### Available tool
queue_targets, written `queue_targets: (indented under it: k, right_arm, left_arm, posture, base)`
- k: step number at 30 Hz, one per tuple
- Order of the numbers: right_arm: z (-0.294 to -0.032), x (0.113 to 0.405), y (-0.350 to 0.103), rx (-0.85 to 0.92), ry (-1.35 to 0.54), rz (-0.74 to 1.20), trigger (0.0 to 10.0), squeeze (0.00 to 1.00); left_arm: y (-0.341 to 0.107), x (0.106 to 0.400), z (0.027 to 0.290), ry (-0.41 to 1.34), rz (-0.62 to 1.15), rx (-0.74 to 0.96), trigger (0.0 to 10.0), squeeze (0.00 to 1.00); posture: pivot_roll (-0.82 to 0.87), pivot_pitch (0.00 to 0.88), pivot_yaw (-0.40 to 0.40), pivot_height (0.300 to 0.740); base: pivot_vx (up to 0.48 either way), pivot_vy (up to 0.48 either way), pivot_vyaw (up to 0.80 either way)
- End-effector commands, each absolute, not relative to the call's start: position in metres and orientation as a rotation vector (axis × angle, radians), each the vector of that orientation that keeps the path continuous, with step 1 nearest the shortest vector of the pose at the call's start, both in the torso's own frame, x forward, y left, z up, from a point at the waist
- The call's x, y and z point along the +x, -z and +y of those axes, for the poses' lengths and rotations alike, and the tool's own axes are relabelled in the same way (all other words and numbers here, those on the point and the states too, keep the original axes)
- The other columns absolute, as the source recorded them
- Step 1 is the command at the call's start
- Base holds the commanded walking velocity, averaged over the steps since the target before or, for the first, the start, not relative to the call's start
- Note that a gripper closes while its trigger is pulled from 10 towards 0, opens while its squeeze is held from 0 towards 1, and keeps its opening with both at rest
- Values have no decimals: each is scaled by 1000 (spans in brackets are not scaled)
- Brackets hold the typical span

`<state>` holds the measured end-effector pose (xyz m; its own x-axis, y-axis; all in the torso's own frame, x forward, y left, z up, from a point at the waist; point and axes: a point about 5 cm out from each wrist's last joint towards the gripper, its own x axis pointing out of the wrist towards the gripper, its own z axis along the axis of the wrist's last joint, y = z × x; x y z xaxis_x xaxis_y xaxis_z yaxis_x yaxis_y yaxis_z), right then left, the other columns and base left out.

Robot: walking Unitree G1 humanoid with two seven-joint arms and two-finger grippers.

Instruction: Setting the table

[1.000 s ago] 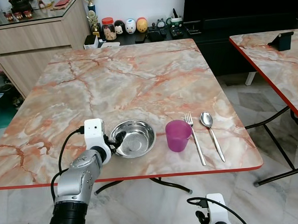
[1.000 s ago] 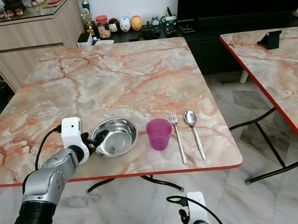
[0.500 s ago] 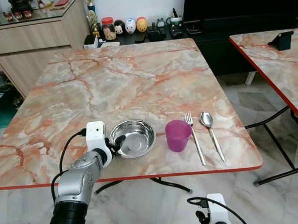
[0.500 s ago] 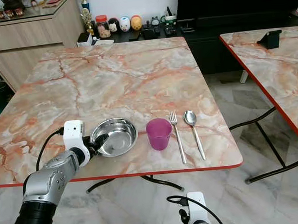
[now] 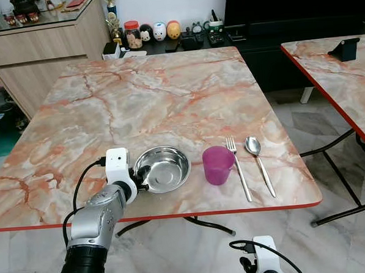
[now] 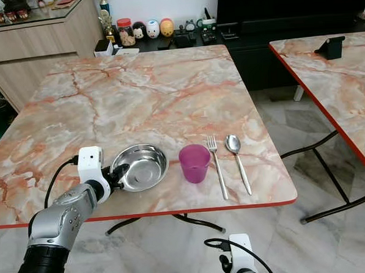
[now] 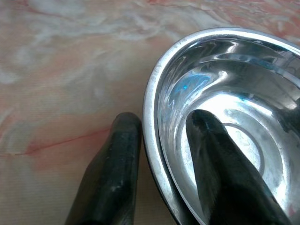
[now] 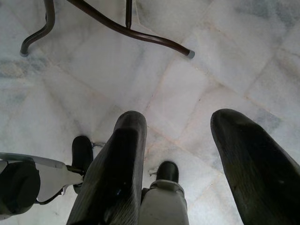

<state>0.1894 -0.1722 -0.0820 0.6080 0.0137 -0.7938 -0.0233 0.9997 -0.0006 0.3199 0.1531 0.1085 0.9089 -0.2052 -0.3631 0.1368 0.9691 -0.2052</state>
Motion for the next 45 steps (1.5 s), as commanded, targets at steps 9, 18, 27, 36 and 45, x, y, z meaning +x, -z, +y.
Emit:
queue_targets:
  k: [9, 18, 27, 36, 45]
  right_arm:
    - [-172, 191, 81, -8, -22, 916, 10000, 0]
    - [-172, 191, 81, -10, -23, 917, 10000, 0]
    - [-172, 190, 82, -11, -22, 918, 10000, 0]
    - [-173, 189, 82, -13, -17, 918, 10000, 0]
    - [-175, 187, 83, -6, -1, 920, 10000, 0]
  left_arm:
    - [-114, 321, 151, 173, 380, -160, 0, 0]
    - [-116, 321, 152, 156, 362, -167, 0, 0]
    - [-140, 311, 165, 70, 104, -436, 10000, 0]
    - [-165, 295, 187, 7, -150, -846, 10000, 0]
    - [-187, 287, 187, 23, -235, -859, 10000, 0]
  posture:
    - [-24, 0, 51, 723]
    - [-23, 0, 49, 723]
    - [-29, 0, 52, 723]
    - [-36, 0, 49, 723]
    - [-40, 0, 43, 723]
  base:
    - [0, 0, 0]
    - [0, 0, 0]
    - [0, 0, 0]
    - [0, 0, 0]
    - [0, 0, 0]
